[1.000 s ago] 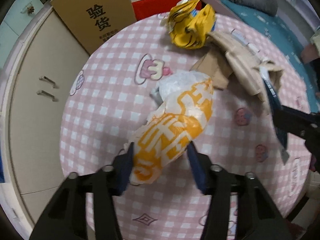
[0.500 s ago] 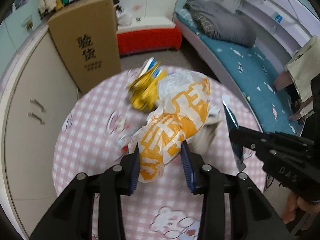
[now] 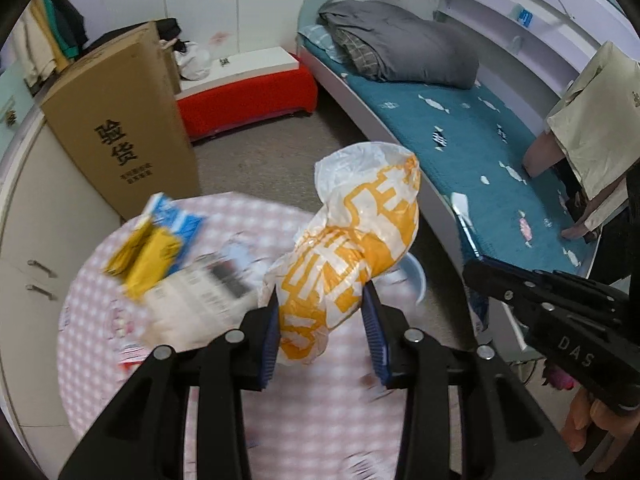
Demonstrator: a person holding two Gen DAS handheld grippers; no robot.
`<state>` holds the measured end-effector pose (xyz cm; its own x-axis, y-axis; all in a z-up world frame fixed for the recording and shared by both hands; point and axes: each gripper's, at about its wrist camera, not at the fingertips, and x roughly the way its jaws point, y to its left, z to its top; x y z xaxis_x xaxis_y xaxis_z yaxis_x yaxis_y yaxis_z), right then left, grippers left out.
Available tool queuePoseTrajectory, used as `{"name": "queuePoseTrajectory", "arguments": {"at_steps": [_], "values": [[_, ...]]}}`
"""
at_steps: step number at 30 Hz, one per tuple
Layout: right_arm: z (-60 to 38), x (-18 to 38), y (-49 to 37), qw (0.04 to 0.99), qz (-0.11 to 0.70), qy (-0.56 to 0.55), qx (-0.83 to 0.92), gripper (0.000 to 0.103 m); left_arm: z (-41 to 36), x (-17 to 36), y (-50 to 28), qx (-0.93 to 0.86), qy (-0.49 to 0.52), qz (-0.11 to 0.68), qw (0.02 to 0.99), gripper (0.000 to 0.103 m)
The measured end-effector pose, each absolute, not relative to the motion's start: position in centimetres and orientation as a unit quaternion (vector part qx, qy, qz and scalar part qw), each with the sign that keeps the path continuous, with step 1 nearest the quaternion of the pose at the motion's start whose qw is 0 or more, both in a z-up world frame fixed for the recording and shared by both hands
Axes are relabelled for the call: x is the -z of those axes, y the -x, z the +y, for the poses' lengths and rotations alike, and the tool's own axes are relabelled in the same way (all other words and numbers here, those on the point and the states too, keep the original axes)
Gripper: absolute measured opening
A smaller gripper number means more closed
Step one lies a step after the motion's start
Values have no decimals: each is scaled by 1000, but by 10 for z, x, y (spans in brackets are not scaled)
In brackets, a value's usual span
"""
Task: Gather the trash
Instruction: 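Carry both items over the bucket and open both tools to drop them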
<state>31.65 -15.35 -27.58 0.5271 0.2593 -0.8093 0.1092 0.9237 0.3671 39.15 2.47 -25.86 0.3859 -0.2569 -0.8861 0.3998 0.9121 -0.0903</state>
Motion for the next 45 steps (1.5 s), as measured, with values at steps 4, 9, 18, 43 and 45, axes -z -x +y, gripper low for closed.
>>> {"name": "queuePoseTrajectory", "arguments": {"at_steps": [4, 9, 18, 43, 45], "values": [[-214, 282, -319, 850, 487, -201, -24, 10, -42, 265, -403, 204, -69, 528, 822, 37], [-275, 292, -324, 844, 495, -205, -6, 10, -102, 277, -414, 212, -65, 538, 813, 37], [-325, 305, -342, 838, 502, -213, -5, 12, -160, 287, -428, 206, -68, 550, 807, 37], [-378, 311, -360, 838, 490, -240, 19, 46, -208, 296, -445, 214, -103, 558, 795, 37], [-381, 311, -360, 839, 488, -242, 21, 47, -212, 298, -446, 216, -105, 559, 793, 37]]}}
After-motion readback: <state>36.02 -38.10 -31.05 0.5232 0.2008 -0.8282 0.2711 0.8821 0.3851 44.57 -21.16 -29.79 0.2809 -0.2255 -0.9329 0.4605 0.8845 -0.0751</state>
